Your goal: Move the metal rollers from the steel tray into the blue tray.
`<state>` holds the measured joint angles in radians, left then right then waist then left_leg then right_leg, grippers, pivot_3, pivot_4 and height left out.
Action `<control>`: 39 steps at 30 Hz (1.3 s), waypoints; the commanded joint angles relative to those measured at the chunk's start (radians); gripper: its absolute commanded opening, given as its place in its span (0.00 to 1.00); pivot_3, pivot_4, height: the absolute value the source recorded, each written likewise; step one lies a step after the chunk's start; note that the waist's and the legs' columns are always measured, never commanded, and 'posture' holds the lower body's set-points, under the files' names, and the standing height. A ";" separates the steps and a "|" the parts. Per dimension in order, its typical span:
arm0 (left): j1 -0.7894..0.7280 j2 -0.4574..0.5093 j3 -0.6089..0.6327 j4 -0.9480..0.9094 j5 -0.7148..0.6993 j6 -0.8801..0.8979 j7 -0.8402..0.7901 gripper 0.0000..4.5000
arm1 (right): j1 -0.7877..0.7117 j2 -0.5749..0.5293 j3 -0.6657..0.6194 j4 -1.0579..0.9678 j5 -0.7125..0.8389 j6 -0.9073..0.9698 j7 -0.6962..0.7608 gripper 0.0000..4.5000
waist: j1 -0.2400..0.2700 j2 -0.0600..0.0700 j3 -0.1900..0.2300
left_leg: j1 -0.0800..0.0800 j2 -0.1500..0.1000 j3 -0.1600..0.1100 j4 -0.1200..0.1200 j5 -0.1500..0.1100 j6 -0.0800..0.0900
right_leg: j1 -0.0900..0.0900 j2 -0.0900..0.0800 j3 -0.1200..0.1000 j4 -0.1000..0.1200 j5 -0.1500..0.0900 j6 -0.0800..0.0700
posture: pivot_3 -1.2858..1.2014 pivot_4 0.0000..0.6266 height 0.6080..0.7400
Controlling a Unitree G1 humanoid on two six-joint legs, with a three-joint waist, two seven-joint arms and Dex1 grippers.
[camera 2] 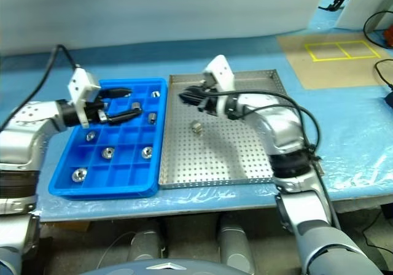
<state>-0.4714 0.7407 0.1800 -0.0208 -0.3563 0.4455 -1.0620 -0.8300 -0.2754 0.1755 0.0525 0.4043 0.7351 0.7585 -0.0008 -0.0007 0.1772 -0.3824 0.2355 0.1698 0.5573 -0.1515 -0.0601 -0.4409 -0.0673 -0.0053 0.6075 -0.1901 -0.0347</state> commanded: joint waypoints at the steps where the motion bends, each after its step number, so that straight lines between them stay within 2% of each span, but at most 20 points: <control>1: 0.080 0.038 0.106 -0.094 -0.062 0.041 0.036 0.89 | -0.077 0.069 0.053 0.208 -0.052 -0.114 0.059 0.16 | 0.016 0.000 0.000 | -0.001 0.000 0.000 -0.001 0.000 0.000 | 0.000 0.000 -0.001 -0.001 0.000 0.000 | 0.52 0.24 1.00; 8: 0.398 0.055 0.323 -0.344 -0.132 0.150 0.139 0.89 | -0.176 0.155 0.108 0.494 -0.155 -0.279 0.152 0.16 | 0.063 -0.002 0.001 | -0.003 0.003 -0.002 -0.010 0.002 -0.005 | -0.003 0.000 -0.008 -0.001 -0.004 -0.006 | 0.58 0.24 1.00; 11: 0.450 0.038 0.371 -0.388 -0.164 0.178 0.186 0.89 | -0.174 0.164 0.102 0.453 -0.131 -0.239 0.216 0.16 | 0.085 -0.002 0.001 | -0.003 0.004 -0.003 -0.011 0.003 -0.006 | -0.002 0.000 -0.011 -0.001 -0.006 -0.008 | 0.58 0.24 1.00; 16: 0.462 0.049 0.386 -0.352 -0.169 0.163 0.219 0.89 | -0.169 0.253 0.135 0.427 -0.140 -0.213 0.246 0.16 | 0.100 -0.002 0.001 | 0.001 0.005 -0.004 -0.011 0.003 -0.006 | 0.001 0.000 -0.012 0.001 -0.006 -0.007 | 0.59 0.24 1.00; 23: 0.425 0.059 0.344 -0.336 -0.174 0.156 0.235 0.89 | -0.261 0.389 0.091 0.748 -0.216 -0.373 0.150 0.16 | 0.099 -0.002 0.001 | 0.002 0.004 -0.007 -0.012 0.005 -0.009 | 0.001 0.000 -0.013 0.003 -0.006 -0.008 | 0.58 0.24 1.00; 26: 0.410 0.051 0.316 -0.339 -0.173 0.154 0.246 0.89 | -0.273 0.403 0.088 0.849 -0.258 -0.446 0.121 0.16 | 0.102 -0.003 0.001 | 0.000 0.004 -0.007 -0.012 0.005 -0.010 | 0.002 0.000 -0.014 0.002 -0.006 -0.008 | 0.58 0.24 1.00; 33: 0.399 0.061 0.289 -0.320 -0.172 0.140 0.240 0.89 | -0.254 0.389 0.082 0.883 -0.294 -0.508 0.148 0.16 | 0.095 -0.003 0.000 | -0.002 0.005 -0.009 -0.012 0.006 -0.011 | 0.001 0.001 -0.015 0.002 -0.006 -0.008 | 0.58 0.24 1.00; 37: 0.364 0.062 0.263 -0.300 -0.172 0.135 0.244 0.90 | -0.243 0.395 0.057 0.881 -0.296 -0.530 0.125 0.47 | 0.097 -0.003 0.000 | -0.001 0.005 -0.009 -0.012 0.006 -0.011 | 0.001 0.001 -0.016 0.003 -0.006 -0.009 | 0.57 0.24 1.00; 38: 0.358 0.061 0.257 -0.295 -0.171 0.132 0.243 0.90 | -0.247 0.393 0.043 0.872 -0.285 -0.512 0.126 0.52 | 0.097 -0.003 0.000 | -0.001 0.005 -0.009 -0.011 0.006 -0.011 | 0.001 0.001 -0.016 0.004 -0.006 -0.009 | 0.57 0.24 1.00; 39: 0.353 0.061 0.251 -0.290 -0.170 0.130 0.243 0.90 | -0.249 0.391 0.030 0.862 -0.276 -0.502 0.123 0.52 | 0.097 -0.003 0.000 | -0.001 0.005 -0.009 -0.011 0.006 -0.011 | 0.001 0.001 -0.016 0.004 -0.006 -0.009 | 0.57 0.24 1.00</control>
<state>-0.1054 0.7842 0.4257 -0.3053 -0.5259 0.5962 -0.8206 -1.0643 0.1116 0.2382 0.9464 0.1109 0.2267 0.8874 0.0959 -0.0039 0.1776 -0.3834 0.2404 0.1604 0.5465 -0.1457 -0.0711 -0.4401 -0.0666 -0.0209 0.6123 -0.1962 -0.0435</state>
